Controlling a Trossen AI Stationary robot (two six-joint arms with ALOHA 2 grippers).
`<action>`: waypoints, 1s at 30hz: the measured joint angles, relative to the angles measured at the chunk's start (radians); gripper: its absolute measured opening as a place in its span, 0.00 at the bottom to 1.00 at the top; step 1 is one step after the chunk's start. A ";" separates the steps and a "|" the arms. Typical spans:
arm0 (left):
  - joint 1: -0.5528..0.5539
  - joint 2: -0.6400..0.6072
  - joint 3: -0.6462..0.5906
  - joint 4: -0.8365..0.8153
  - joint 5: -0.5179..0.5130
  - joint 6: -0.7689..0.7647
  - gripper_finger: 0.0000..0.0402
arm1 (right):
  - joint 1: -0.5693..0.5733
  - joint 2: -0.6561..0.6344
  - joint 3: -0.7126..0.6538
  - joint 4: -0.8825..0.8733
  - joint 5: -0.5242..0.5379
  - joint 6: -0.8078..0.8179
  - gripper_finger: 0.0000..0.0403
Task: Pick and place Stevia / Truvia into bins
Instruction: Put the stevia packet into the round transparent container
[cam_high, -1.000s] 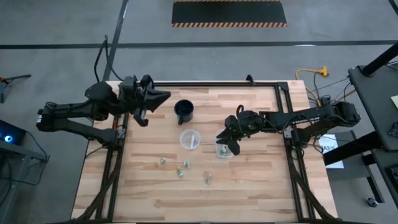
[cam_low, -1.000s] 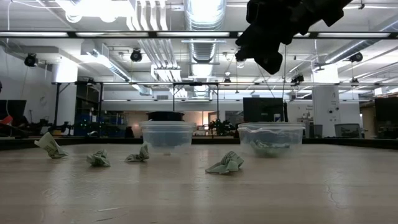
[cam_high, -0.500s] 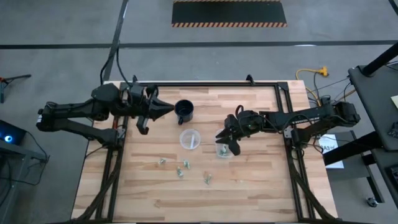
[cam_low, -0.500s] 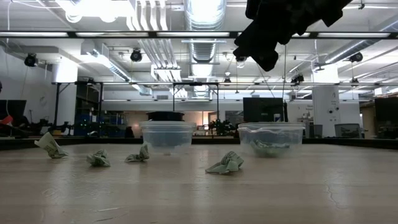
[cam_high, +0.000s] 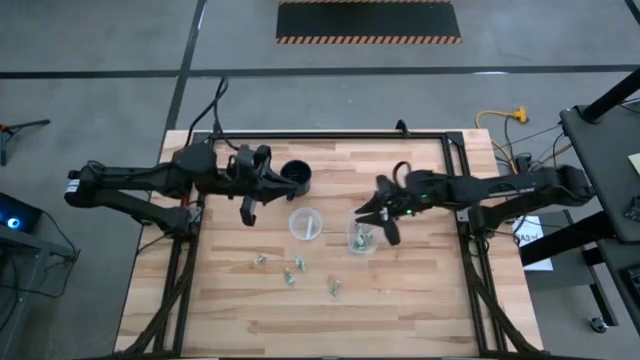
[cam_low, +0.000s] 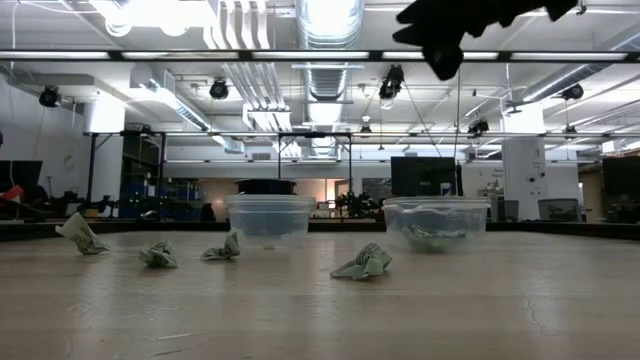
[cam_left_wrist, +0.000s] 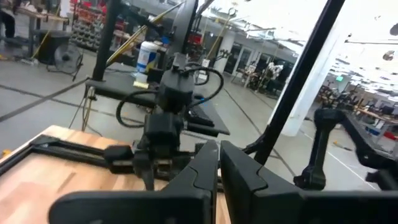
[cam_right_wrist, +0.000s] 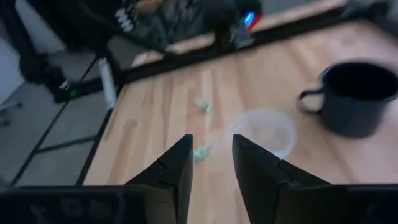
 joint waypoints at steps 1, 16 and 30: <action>-0.001 -0.002 0.000 -0.001 -0.003 0.002 0.00 | 0.000 -0.030 -0.010 0.000 0.025 -0.006 0.25; -0.062 -0.011 0.000 -0.006 -0.134 0.057 0.00 | -0.005 -0.493 -0.405 0.490 0.134 0.066 0.25; -0.101 -0.004 0.000 -0.008 -0.138 0.077 0.00 | -0.005 -0.889 -0.623 0.521 0.214 0.074 0.26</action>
